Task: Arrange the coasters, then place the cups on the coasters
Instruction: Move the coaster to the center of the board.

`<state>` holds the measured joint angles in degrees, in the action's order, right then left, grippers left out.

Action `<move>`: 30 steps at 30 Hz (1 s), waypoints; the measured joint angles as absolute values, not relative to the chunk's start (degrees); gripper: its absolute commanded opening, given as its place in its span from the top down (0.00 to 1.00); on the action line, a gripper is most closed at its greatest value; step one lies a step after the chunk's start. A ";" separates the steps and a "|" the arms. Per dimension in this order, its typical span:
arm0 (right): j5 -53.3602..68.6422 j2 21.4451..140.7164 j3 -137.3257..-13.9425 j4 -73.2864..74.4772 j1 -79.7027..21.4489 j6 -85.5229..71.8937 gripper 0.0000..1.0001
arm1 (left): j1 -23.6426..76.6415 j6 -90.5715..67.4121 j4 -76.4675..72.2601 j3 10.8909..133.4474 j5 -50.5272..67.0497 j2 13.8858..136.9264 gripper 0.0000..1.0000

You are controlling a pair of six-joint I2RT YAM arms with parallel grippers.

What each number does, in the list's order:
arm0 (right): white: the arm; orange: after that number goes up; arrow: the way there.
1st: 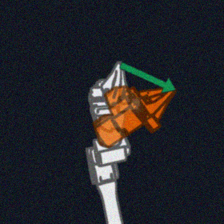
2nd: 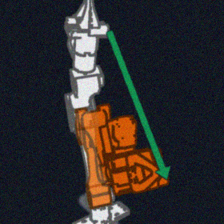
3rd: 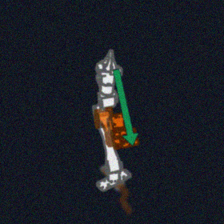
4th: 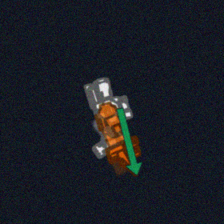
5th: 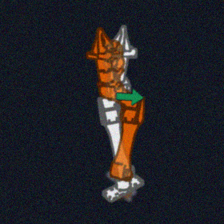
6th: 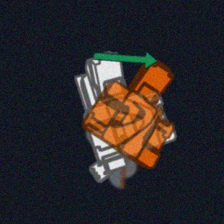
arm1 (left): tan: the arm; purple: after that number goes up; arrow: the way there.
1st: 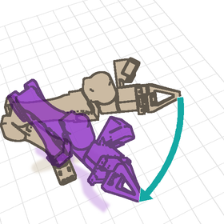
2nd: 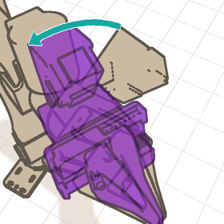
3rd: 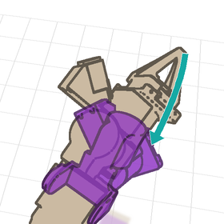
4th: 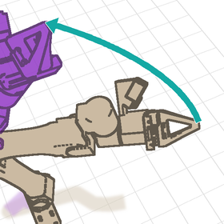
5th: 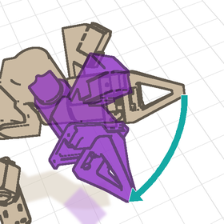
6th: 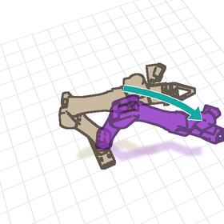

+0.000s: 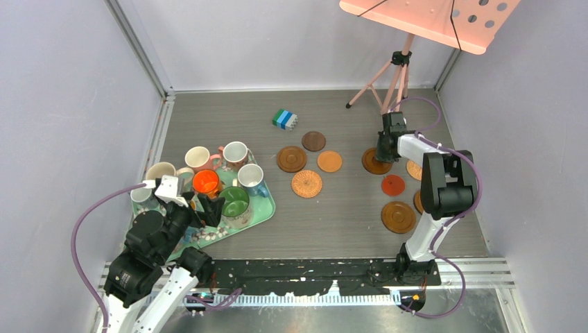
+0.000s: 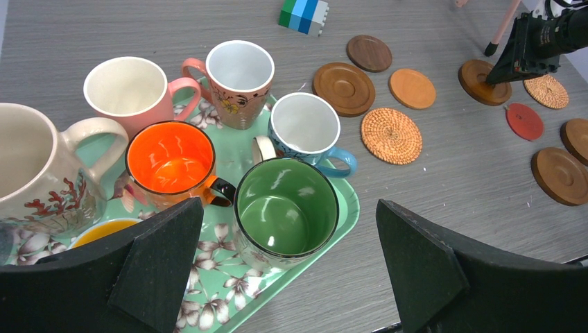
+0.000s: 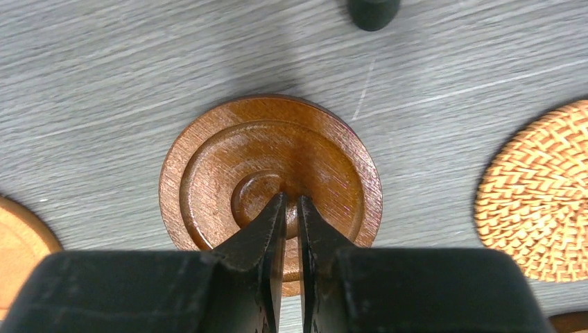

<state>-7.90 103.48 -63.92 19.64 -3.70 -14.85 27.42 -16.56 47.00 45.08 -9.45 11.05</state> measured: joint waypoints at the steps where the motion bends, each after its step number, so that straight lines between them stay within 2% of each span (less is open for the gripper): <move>1: -7.88 103.48 -63.86 19.66 -3.29 -14.74 0.82 | 27.42 -16.56 47.00 45.08 -9.43 11.05 0.01; 30: -7.66 103.48 -63.86 19.62 1.15 -13.85 0.82 | 27.42 -16.56 47.00 45.08 -9.43 11.05 0.01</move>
<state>-7.66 103.48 -63.86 19.62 1.15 -13.85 27.42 -16.56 47.00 45.08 -9.43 11.05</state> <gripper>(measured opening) 0.181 0.992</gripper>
